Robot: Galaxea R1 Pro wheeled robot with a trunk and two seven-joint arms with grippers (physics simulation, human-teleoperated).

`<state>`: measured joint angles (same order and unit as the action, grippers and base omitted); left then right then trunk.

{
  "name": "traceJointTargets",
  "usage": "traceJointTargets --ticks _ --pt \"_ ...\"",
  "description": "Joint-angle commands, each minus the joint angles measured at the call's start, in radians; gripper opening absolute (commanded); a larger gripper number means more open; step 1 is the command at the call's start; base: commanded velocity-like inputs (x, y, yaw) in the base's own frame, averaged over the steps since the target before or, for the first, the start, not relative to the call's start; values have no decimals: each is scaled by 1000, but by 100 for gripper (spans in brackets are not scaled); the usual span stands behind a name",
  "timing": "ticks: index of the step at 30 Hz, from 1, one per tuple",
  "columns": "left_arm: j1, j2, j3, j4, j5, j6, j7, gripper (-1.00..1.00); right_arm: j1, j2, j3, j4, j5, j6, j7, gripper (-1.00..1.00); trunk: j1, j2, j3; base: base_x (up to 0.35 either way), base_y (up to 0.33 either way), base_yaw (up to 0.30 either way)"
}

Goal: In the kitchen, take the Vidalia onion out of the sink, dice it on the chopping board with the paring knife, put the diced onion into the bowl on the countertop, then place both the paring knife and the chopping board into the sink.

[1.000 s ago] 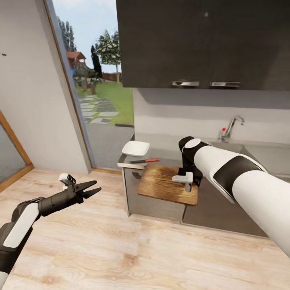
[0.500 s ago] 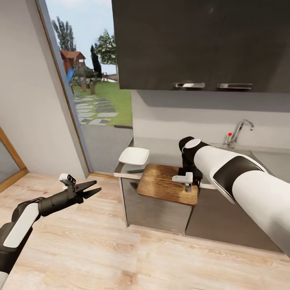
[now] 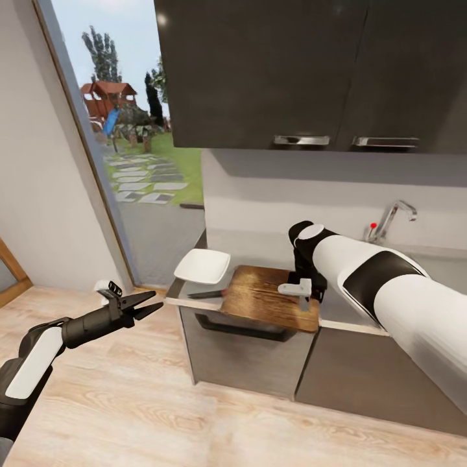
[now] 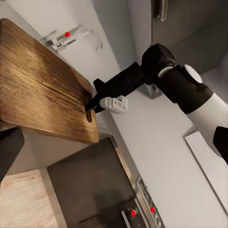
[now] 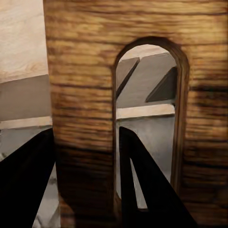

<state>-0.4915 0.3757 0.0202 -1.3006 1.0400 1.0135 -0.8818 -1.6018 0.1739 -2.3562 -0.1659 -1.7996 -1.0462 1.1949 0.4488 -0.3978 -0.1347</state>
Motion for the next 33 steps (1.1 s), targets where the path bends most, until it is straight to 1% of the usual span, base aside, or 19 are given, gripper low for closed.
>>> traceJointTargets --ticks 1,15,18,19,20,24,33 --pt "-1 0 0 0 -2 4 -3 100 -1 1 0 -6 -13 -1 8 -100 1 -2 -2 321 -167 0" --pt "-1 0 1 0 -2 5 -5 100 -2 1 0 -17 -21 -1 5 -100 1 -2 -2 321 -168 0" --pt "-1 -1 0 0 -2 4 -4 100 -1 1 0 -17 -22 -1 -6 -100 1 -2 -2 320 -140 0" --pt "-1 0 0 -1 -2 4 -5 100 -1 1 0 -17 -23 -1 -28 -100 1 -2 -2 283 -132 0" --pt "-1 0 0 -1 -2 5 -5 100 -1 1 0 -17 -23 -1 -35 -100 1 -2 -2 237 -125 0" --pt "-1 0 0 -1 -2 5 -5 100 -2 1 0 -17 -23 -1 -47 -100 1 -2 -2 105 -59 0" --pt "-1 0 0 -2 -2 5 -5 100 -1 1 0 -30 -23 -1 -52 -100 1 -2 -2 9 -43 0"
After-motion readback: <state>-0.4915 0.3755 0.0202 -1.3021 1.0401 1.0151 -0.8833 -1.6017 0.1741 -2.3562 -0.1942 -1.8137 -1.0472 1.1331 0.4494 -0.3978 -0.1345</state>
